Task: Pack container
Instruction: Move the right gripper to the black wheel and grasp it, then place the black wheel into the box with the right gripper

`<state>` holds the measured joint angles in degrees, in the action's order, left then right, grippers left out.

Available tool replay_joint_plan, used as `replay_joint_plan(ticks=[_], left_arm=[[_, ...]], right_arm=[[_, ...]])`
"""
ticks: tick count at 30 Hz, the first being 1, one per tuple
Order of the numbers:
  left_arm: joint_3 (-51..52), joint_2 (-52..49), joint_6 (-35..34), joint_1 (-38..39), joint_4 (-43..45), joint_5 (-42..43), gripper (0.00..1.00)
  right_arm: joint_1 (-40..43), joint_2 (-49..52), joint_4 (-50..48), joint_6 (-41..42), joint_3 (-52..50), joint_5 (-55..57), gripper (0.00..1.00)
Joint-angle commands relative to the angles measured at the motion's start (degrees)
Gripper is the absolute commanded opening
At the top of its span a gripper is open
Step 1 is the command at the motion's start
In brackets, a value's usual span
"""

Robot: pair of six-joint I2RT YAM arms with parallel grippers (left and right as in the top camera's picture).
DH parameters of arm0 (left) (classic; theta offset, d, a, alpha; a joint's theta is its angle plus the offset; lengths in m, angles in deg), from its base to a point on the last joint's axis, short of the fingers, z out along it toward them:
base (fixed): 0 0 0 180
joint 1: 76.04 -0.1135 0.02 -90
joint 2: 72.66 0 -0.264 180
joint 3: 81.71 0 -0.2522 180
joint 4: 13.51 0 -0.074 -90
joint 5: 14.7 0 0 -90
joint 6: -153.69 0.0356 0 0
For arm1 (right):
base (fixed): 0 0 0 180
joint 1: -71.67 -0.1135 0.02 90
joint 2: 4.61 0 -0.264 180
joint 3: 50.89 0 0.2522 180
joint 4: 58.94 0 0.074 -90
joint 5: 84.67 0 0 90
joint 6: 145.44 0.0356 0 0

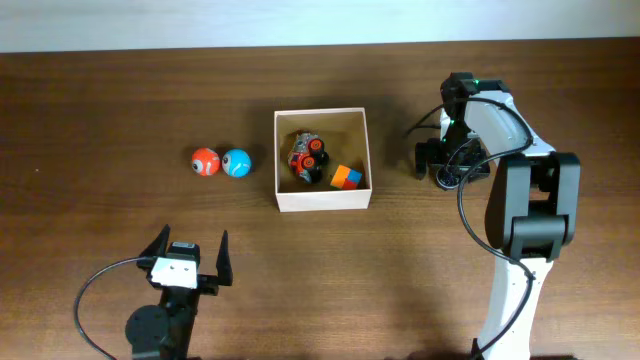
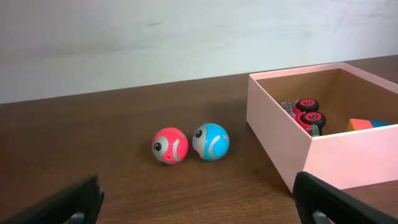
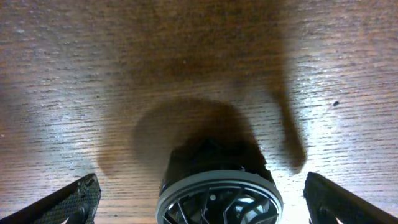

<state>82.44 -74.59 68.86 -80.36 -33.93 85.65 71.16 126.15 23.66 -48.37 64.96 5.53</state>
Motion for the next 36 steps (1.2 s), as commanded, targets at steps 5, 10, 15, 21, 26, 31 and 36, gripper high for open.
replay_joint_plan(ticks=[5, 10, 15, 21, 26, 31, 36], left_arm=[[0.13, 0.07, 0.94, -0.35, -0.17, 0.59, 0.99], [0.13, 0.07, 0.94, -0.35, -0.2, 0.59, 0.99], [0.13, 0.07, 0.94, -0.35, -0.2, 0.59, 0.99], [0.13, 0.07, 0.94, -0.35, -0.2, 0.57, 0.99], [0.13, 0.07, 0.94, -0.35, -0.17, 0.57, 0.99], [0.13, 0.07, 0.94, -0.35, -0.2, 0.59, 0.99], [0.13, 0.07, 0.94, -0.35, -0.2, 0.59, 0.99]], right_arm=[[0.66, -1.49, 1.18, -0.68, -0.35, 0.98, 0.99], [1.68, -1.49, 1.2, -0.68, -0.35, 0.92, 0.94], [2.14, -1.49, 1.07, -0.7, -0.35, 0.94, 0.73], [2.12, -1.49, 0.7, -0.68, -0.35, 0.92, 0.4], [2.1, -1.49, 0.76, -0.66, -0.24, 0.5, 0.4], [1.9, -1.51, 4.98, -0.68, 4.09, -1.27, 0.41], [0.11, -1.51, 15.67, -0.63, 16.68, -1.27, 0.45]])
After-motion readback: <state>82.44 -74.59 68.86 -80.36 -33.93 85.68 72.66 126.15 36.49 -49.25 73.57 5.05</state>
